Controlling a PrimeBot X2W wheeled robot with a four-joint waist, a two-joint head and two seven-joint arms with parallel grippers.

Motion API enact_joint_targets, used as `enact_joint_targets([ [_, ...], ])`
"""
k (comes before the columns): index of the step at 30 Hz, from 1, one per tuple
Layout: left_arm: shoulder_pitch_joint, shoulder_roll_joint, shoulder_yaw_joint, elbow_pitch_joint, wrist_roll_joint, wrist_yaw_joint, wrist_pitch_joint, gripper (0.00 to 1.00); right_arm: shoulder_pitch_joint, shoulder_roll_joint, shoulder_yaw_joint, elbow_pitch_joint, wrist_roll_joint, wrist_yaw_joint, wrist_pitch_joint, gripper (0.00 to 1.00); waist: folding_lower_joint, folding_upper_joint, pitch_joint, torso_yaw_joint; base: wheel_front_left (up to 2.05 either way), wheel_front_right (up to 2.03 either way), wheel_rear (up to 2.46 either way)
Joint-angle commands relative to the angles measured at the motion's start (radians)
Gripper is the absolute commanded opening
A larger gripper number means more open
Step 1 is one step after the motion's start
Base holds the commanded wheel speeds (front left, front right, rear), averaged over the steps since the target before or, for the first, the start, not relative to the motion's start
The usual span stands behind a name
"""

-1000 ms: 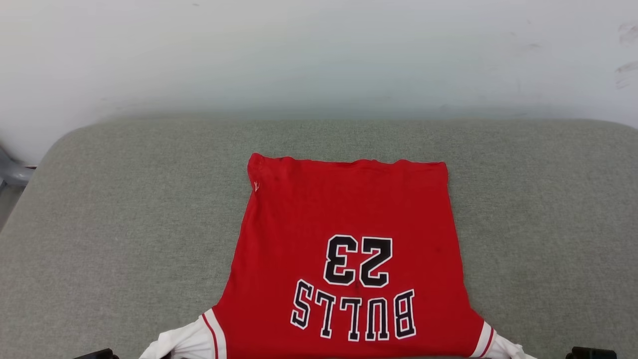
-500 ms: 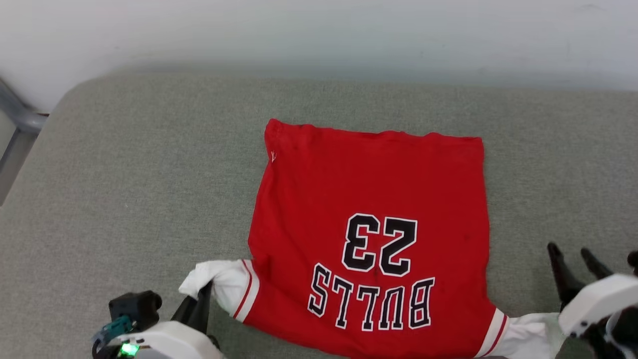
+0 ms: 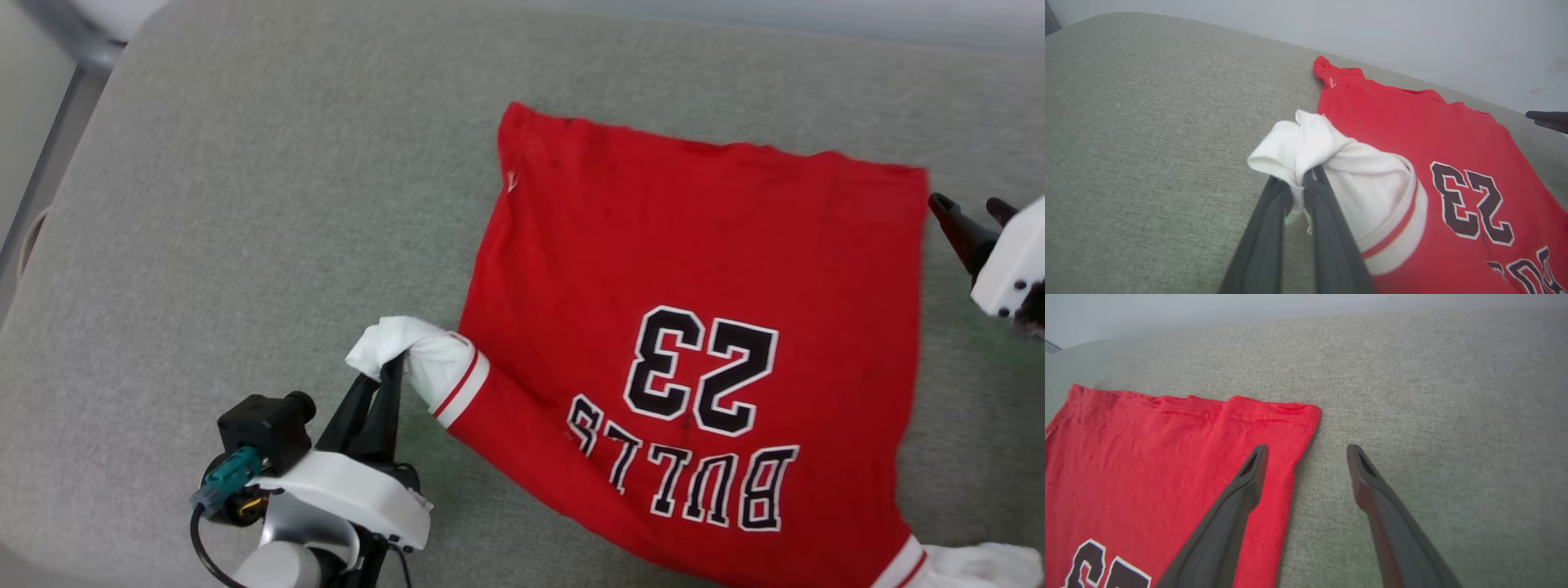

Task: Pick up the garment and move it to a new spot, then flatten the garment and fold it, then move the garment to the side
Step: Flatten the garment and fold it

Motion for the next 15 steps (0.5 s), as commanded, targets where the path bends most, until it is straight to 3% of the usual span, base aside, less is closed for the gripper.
enact_joint_targets([
  [1, -0.016, -0.008, -0.005, -0.010, 0.006, -0.002, -0.010, 0.00, -0.033, -0.014, 0.014, 0.016, 0.000, -0.001, 0.029, 1.00, -0.0003, -0.0001, 0.046, 0.045, 0.00, 0.00, 0.00],
  [9, -0.076, -0.049, -0.036, -0.030, 0.016, -0.022, -0.034, 0.00, -0.179, -0.078, 0.105, 0.101, -0.010, -0.001, 0.170, 1.00, -0.0003, -0.0001, 0.138, 0.108, 0.00, 0.00, 0.00],
  [15, -0.094, -0.069, -0.048, -0.004, 0.011, -0.036, -0.053, 0.00, -0.123, -0.060, 0.215, 0.219, 0.025, 0.001, 0.346, 1.00, -0.0003, -0.0001, 0.154, 0.126, 0.00, 0.00, 0.00],
])
